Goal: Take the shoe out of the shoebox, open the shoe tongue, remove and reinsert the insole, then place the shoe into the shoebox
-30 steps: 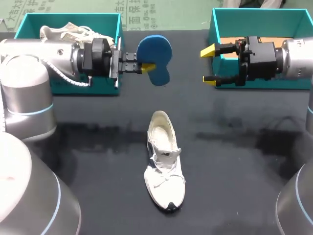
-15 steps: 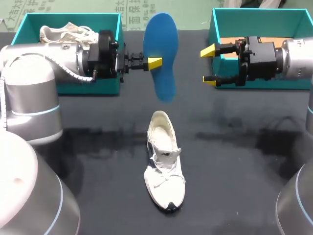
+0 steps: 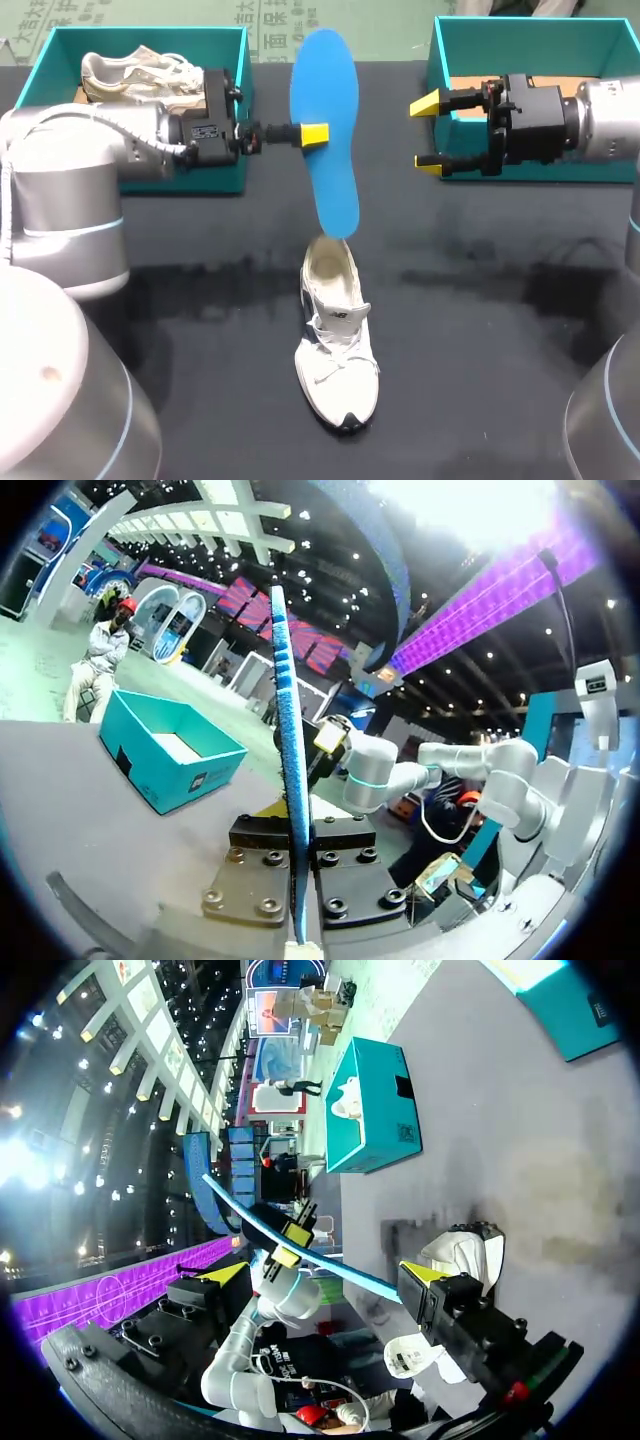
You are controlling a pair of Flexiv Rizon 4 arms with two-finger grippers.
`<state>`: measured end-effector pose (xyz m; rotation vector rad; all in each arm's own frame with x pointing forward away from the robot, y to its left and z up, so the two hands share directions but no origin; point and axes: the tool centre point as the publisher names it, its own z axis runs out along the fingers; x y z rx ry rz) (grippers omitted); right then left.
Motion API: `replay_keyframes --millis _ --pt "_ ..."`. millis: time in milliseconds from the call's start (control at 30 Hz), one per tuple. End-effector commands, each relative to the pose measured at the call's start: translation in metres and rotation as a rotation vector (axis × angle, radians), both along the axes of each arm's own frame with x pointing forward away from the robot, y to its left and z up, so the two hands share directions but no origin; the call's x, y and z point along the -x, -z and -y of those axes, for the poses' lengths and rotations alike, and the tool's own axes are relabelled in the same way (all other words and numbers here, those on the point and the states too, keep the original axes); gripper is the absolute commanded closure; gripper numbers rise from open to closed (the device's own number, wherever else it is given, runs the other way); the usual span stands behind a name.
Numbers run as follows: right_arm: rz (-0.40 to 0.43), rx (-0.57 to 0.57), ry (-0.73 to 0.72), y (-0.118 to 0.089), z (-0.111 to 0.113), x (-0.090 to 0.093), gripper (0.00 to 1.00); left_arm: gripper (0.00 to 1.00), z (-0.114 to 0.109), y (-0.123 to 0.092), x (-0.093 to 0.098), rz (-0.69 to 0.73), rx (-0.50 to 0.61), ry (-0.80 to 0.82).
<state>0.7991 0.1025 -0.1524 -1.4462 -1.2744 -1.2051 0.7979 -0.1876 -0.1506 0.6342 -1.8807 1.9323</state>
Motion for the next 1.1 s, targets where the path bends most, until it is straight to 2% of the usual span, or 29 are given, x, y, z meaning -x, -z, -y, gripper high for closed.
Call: replay_keyframes --millis 33,300,400,567,867,1100 --pt "-0.001 0.003 0.000 0.001 -0.001 0.000 0.00 1.00 -0.004 -0.006 0.002 -0.551 -0.003 0.035" --pt "-0.001 0.003 0.000 0.001 -0.001 0.000 0.00 1.00 -0.004 -0.006 0.002 -0.551 -0.003 0.035" --pt "-0.001 0.003 0.000 0.001 -0.001 0.000 0.00 1.00 0.000 0.002 0.000 -0.681 0.015 0.026" --pt "-0.001 0.003 0.000 0.001 -0.001 0.000 0.00 1.00 -0.002 0.009 0.002 -0.784 0.026 0.014" --pt "-0.001 0.003 0.000 0.001 -0.001 0.000 0.00 1.00 -0.001 0.026 0.007 -0.879 0.049 -0.054" --pt "-0.001 0.003 0.000 0.001 -0.001 0.000 0.00 1.00 0.003 0.035 0.010 -0.952 0.023 -0.031"
